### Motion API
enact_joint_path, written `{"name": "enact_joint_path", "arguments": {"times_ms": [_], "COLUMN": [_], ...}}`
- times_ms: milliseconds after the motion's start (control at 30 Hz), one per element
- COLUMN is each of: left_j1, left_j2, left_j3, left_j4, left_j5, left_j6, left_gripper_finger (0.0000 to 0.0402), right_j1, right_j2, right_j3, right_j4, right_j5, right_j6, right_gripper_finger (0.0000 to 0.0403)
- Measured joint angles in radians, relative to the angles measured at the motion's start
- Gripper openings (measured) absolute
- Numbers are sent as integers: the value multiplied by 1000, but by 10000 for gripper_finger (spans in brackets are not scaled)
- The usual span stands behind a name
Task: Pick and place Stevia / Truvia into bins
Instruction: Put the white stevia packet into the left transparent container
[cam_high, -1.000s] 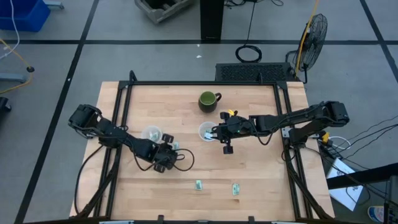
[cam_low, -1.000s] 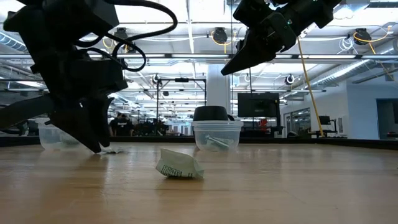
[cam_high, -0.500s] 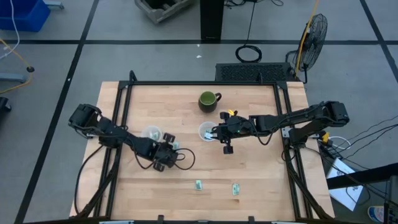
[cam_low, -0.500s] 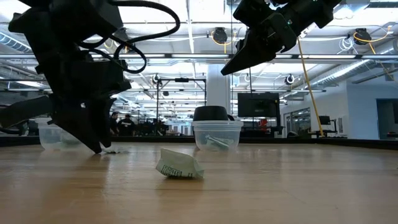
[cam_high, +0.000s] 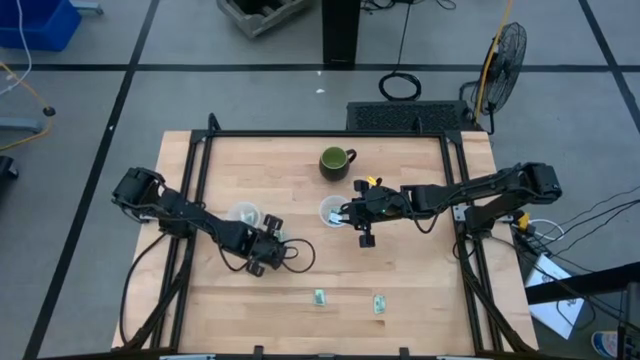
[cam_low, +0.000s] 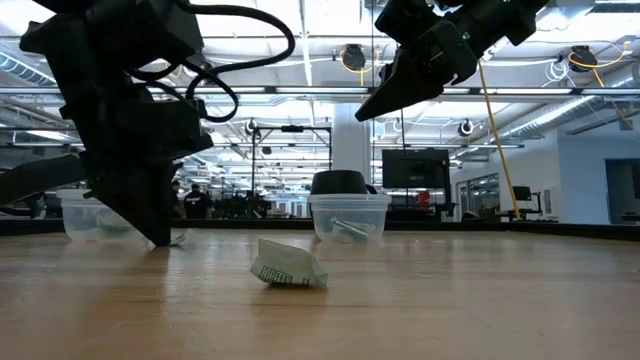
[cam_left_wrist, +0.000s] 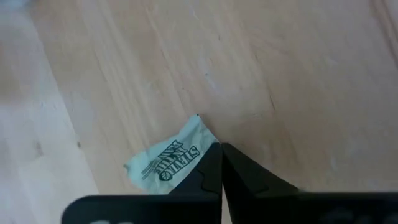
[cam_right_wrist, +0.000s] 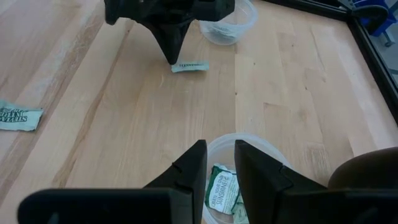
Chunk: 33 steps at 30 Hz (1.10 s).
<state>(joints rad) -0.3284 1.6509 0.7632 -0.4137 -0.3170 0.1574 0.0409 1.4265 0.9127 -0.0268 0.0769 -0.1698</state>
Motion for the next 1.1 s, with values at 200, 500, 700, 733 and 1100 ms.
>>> {"name": "enact_joint_path", "arguments": {"times_ms": [200,500,700,733,1100], "left_j1": [-19,-21,-19,-19,-54], "left_j2": [-101,-332,-438,-441,-433], "left_j3": [46,164,180,180,70], "left_j4": [-4,-326,-667,-719,-703], "left_j5": [-162,-316,-250,-219,-91], "left_j6": [14,-76,-330,-392,-568], "left_gripper_finger": [5,3,2,2,1], "right_j1": [0,0,0,0,0], "right_j2": [0,0,0,0,0], "right_j3": [0,0,0,0,0], "right_j4": [0,0,-3,-3,-2], "right_j5": [0,0,0,0,0], "right_j6": [0,0,0,0,0], "right_gripper_finger": [75,75,75,75,75]}}
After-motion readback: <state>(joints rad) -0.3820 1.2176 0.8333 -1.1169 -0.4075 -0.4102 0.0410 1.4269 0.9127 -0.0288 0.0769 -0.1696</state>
